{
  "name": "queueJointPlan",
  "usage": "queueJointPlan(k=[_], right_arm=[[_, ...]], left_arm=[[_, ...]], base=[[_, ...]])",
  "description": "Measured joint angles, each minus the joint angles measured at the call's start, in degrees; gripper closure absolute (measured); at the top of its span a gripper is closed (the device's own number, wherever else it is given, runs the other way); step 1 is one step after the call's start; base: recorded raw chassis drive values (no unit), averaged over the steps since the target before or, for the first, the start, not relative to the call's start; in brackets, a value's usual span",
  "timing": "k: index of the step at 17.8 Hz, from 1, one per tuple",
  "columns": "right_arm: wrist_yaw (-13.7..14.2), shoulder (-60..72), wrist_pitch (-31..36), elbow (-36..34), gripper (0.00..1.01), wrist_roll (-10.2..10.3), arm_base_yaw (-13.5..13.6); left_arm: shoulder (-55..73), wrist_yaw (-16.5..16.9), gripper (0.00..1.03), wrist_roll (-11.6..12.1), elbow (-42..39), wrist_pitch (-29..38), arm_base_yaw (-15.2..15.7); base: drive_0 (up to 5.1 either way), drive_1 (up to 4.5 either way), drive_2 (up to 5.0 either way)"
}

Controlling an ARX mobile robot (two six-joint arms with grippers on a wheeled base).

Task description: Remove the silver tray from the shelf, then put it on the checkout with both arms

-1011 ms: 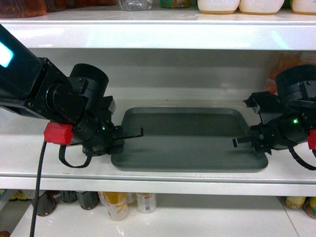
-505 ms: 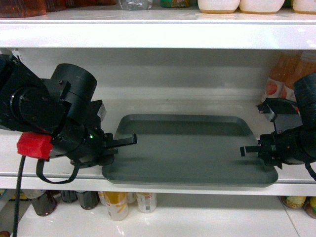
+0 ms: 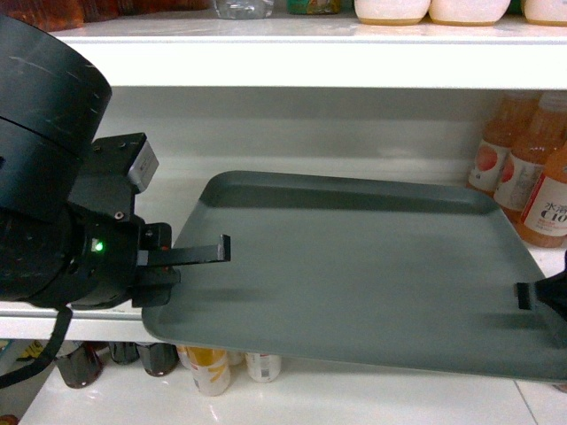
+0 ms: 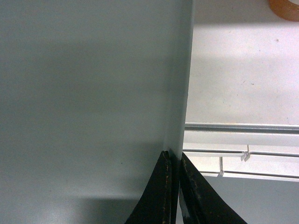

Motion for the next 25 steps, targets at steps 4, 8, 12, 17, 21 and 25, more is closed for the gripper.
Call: queueJointPlan(k=[4, 8, 12, 17, 21, 25], right_arm=[[-0.48, -11.45, -1.79, -6.38, 0.98, 0.35, 1.27], [-0.44, -17.81, -2.58, -9.51, 0.98, 0.74, 2.67], [-0.48, -17.77, -2.62, -9.51, 0.98, 0.83, 2.67], [-0.48, -17.77, -2.51, -9.51, 0.98, 0.83, 2.64], [-0.55, -17.68, -2.60, -9.51, 0.98, 0.85, 2.67], [-0.61, -17.68, -2.54, -9.53, 0.98, 0.90, 2.67]], left_arm=[[-10.01, -3.13, 1.00, -0.37, -5.05, -1.62, -1.25], [-14.67, -3.89, 1.00, -1.22, -8.57, -2.05, -0.94], [-14.67, -3.91, 1.00, -1.25, -8.57, -2.05, -0.94], [-14.62, -3.96, 1.00, -1.25, -8.57, -1.77, -0.94], [-14.56, -4.00, 1.00, -1.25, -8.57, -2.03, -0.92], [-14.58, -4.02, 1.00, -1.25, -8.57, -1.86, -0.92]], base=[[0.0, 0.00, 0.0], [0.0, 0.00, 0.0], [0.0, 0.00, 0.0], [0.0, -2.28, 2.3], [0.0, -4.36, 4.3], [0.0, -4.31, 4.3]])
